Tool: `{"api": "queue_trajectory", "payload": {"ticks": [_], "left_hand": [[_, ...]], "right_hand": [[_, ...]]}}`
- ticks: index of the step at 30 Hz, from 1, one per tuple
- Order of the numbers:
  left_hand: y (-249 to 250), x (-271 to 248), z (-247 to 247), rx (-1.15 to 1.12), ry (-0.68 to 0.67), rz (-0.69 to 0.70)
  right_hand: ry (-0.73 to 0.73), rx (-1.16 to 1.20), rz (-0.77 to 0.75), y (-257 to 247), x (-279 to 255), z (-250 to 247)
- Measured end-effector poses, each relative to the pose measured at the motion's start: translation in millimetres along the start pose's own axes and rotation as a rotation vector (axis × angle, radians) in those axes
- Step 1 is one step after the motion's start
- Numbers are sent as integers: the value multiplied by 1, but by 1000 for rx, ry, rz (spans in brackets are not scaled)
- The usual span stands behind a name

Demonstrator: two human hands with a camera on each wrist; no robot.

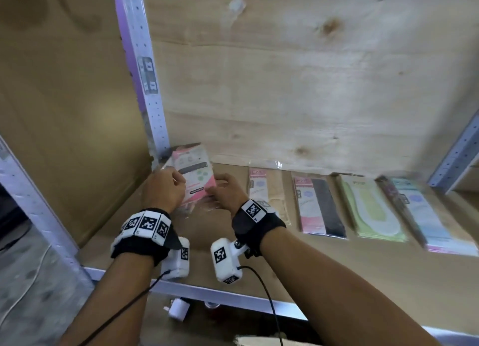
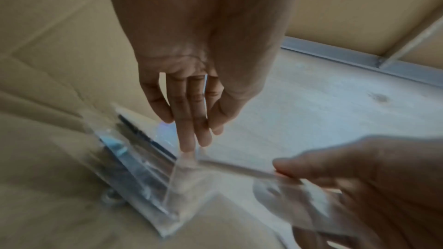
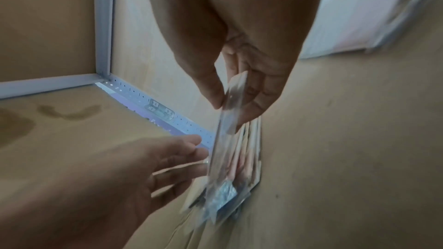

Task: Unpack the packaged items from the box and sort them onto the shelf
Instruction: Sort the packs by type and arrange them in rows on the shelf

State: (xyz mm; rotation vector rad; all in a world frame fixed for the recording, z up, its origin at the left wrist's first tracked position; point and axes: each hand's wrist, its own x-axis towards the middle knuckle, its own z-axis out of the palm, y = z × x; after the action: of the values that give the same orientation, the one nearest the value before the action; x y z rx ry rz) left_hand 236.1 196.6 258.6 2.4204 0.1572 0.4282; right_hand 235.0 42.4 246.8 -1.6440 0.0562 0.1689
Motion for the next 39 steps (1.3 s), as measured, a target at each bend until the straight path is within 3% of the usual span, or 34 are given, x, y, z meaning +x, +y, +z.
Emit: {"api": "queue_trajectory", "payload": {"ticks": [6,12,15,19,21,28,30,34,39], "left_hand": [[18,-4,19,-372,-28,-156],[80,-21,39,-911,-436,-317],[101,-29,52,-1087,-510,-325],[119,-42,79,-1040,-508,-317],[124,-45,90,-1025,-525,-329],[140,-48,107,-1054,-634,-290],[143,-49,114,-1035,-700,-283],[145,-47,125,-976,-750,-319],[143,-30,124,-1044,-655,-306]], "right_hand": [[53,-92,-130,1,-32,-71],[70,-200,-298,-7,-78,-131],[77,-373,-434,-3,-102,-156],[45,-691,-510,3,-125,-186],[33,-722,-496,6,-130,-203],[307,-513,-320,21,-116,-248],[219,-373,-233,27,-113,-251],[57,-79,-198,35,-107,-254],[-79,8,-170,33,-100,-264]]}}
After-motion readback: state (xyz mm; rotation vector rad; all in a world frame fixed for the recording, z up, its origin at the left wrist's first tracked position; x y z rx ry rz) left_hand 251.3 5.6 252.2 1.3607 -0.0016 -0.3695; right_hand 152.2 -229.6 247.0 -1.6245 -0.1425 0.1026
